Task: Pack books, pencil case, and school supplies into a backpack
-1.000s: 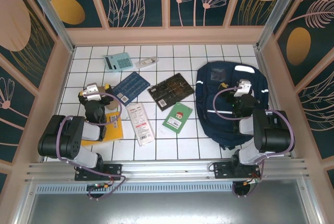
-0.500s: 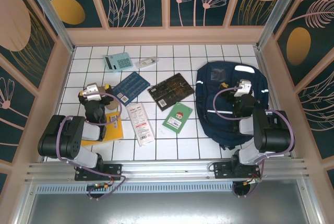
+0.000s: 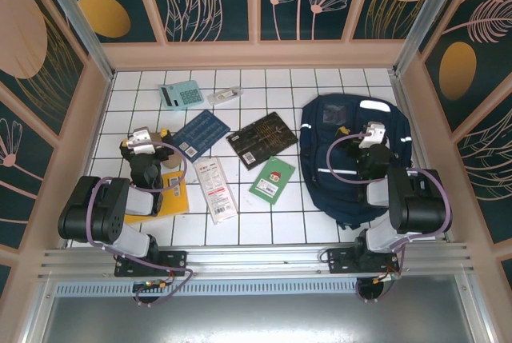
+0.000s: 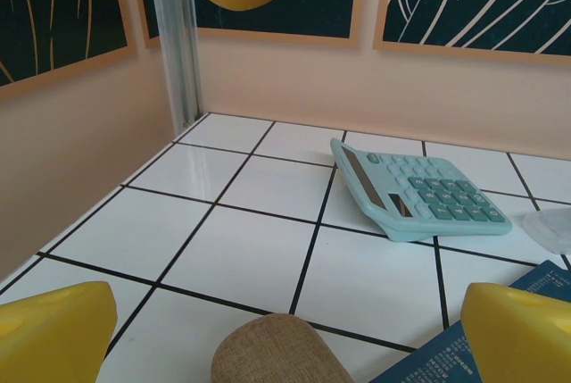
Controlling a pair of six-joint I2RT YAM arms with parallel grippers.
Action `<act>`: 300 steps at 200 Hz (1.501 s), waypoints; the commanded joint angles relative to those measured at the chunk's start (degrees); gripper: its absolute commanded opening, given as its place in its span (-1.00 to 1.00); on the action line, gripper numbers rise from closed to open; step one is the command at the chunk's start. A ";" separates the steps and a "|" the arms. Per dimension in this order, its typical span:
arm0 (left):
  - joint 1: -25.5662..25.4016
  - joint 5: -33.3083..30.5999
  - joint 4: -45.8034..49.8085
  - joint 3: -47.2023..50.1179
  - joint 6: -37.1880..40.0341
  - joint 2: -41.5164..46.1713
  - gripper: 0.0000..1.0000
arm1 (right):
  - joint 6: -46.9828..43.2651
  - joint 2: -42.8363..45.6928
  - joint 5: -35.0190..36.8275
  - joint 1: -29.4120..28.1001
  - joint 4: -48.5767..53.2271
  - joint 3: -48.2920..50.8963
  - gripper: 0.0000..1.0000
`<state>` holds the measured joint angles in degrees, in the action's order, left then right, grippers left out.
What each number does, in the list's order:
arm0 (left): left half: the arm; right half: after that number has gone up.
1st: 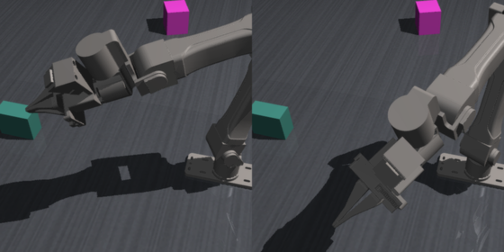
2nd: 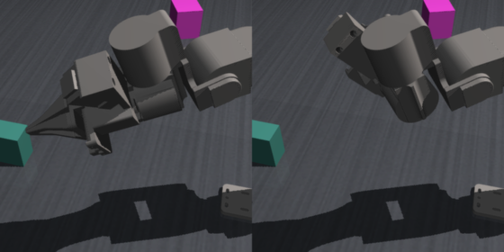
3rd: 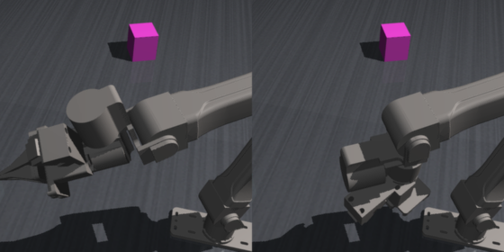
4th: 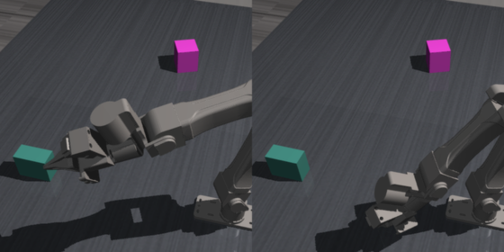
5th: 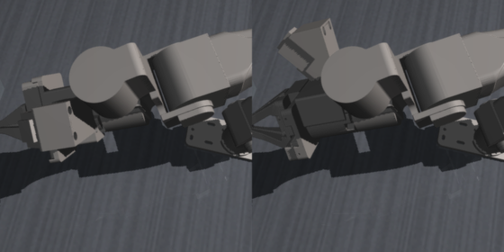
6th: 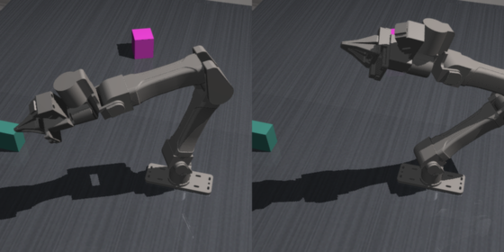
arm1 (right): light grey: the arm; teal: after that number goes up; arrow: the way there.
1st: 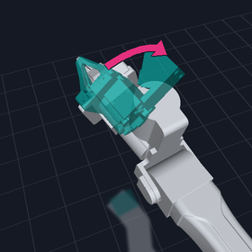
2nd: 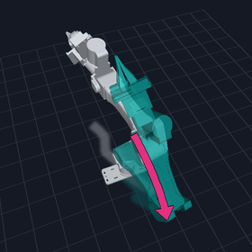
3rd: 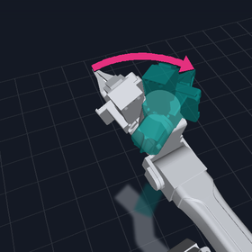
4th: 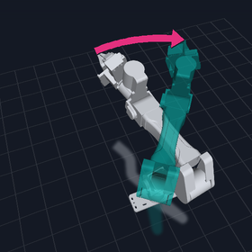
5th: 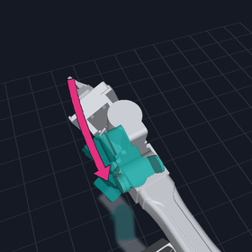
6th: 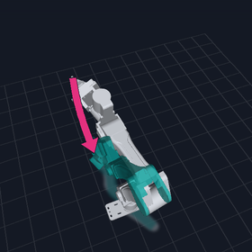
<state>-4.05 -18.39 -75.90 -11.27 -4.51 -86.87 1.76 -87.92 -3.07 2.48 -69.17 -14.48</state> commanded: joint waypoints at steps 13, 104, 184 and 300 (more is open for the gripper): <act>0.36 -3.51 16.37 -6.14 -1.31 7.85 0.98 | -1.13 3.06 2.70 -0.91 -0.08 1.28 0.98; 0.36 2.40 69.22 -32.85 -38.34 25.04 0.97 | 33.44 28.26 16.60 1.23 53.11 -15.75 0.98; -5.28 16.82 63.63 -22.64 -41.01 32.08 0.97 | 41.17 31.09 24.59 6.32 72.34 -14.30 0.98; -11.80 18.08 62.93 -21.29 -34.54 27.48 0.97 | 35.91 12.68 -2.48 2.97 64.79 -17.81 0.98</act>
<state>-14.72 -0.64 -12.19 -33.04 -41.54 -58.70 39.62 -72.69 2.98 12.05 -1.52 -29.52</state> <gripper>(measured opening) 0.982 0.989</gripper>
